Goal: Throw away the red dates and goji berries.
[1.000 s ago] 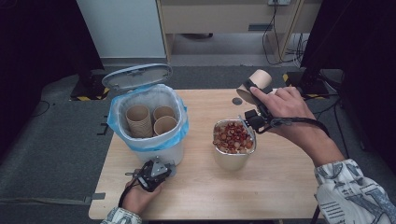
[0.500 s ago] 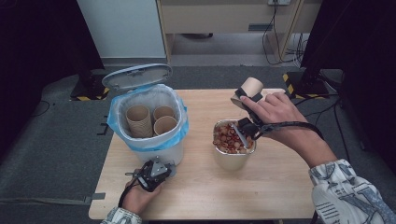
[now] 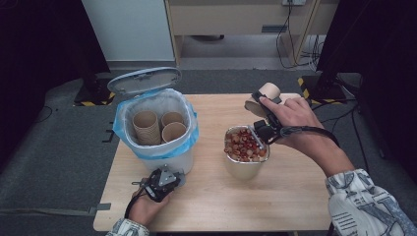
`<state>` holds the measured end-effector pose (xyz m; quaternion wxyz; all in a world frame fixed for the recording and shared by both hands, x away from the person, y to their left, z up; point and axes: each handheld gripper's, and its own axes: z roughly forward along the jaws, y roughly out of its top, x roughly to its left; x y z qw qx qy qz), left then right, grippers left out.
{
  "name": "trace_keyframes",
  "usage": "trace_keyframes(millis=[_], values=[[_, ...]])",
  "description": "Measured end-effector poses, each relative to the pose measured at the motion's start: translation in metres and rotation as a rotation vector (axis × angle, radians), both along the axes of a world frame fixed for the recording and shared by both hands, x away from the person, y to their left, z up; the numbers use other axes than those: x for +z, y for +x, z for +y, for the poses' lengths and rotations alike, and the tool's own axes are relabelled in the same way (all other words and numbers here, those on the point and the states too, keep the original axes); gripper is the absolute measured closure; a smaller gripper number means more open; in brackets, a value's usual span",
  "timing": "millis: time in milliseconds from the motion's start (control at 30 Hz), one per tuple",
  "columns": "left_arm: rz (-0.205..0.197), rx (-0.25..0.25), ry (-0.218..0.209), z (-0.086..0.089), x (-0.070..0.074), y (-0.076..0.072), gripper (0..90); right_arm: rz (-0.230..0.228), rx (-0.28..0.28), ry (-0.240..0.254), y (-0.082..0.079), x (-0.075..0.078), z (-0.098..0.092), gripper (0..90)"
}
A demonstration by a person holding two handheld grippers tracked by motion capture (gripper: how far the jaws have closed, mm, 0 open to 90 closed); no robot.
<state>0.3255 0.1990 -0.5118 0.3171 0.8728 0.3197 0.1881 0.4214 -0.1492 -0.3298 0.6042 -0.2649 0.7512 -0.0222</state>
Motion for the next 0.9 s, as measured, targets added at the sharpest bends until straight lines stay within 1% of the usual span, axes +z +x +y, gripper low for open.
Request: trace_keyframes(millis=[100,133,333,367,433,467,533,600,700,900], values=[[0.0,0.0,0.0,0.0,0.0,0.0,89.9,0.021,-0.021,0.043,0.002,0.002,-0.001,32.4],[0.0,0.0,-0.001,0.0,0.0,0.0,89.9,0.03,-0.018,0.059,0.003,0.001,-0.002,32.4],[0.0,-0.001,-0.001,0.0,0.0,0.0,89.9,0.067,-0.036,0.121,0.008,0.001,-0.004,32.2],[0.0,-0.001,0.0,0.0,0.0,0.0,89.8,0.077,-0.038,0.144,0.01,0.001,-0.004,32.2],[0.002,0.0,0.002,0.0,0.0,0.0,89.9,0.091,-0.039,0.168,0.011,0.003,-0.005,32.2],[0.001,0.0,0.002,0.0,0.0,0.0,89.9,0.105,-0.034,0.205,0.012,0.003,-0.005,32.2],[0.002,0.0,0.001,0.0,0.0,0.0,89.9,0.116,-0.037,0.24,0.014,0.004,-0.005,32.3],[0.002,0.0,0.001,0.0,0.0,0.0,89.9,0.116,-0.04,0.246,0.015,0.004,-0.005,32.3],[0.002,-0.001,0.001,0.0,0.0,0.0,89.9,0.133,-0.038,0.291,0.017,0.004,-0.005,32.3],[0.002,-0.001,0.0,0.0,0.0,0.0,89.9,0.152,-0.041,0.328,0.02,0.003,-0.002,32.3]])
